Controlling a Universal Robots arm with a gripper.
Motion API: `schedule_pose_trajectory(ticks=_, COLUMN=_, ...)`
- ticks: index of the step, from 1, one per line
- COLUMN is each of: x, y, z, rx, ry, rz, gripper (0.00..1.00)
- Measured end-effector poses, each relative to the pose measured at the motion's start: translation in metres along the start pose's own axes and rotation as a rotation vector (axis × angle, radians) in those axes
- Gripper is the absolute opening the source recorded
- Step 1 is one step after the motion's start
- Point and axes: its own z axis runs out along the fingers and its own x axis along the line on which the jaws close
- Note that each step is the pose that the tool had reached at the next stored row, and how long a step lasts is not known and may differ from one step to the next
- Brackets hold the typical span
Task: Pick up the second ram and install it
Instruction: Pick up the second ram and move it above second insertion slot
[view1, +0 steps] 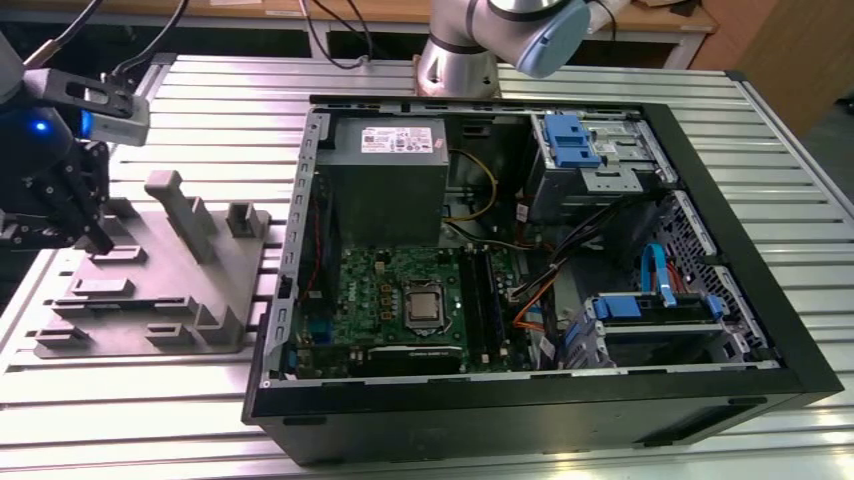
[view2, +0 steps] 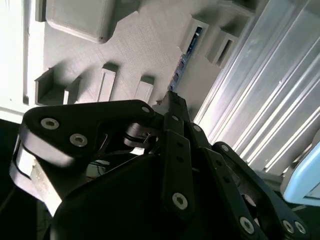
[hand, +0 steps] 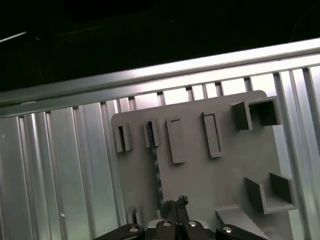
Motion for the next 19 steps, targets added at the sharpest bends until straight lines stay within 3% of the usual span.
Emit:
schedule_pose_trajectory(ticks=4, x=0.0, y=0.0, z=0.0019, rx=0.0011, ry=0.0013, rz=-0.064, gripper=0.1)
schedule_pose_trajectory(ticks=19, x=0.0, y=0.0002, z=0.0066, rx=0.0026, ry=-0.0003, rz=-0.066, gripper=0.1)
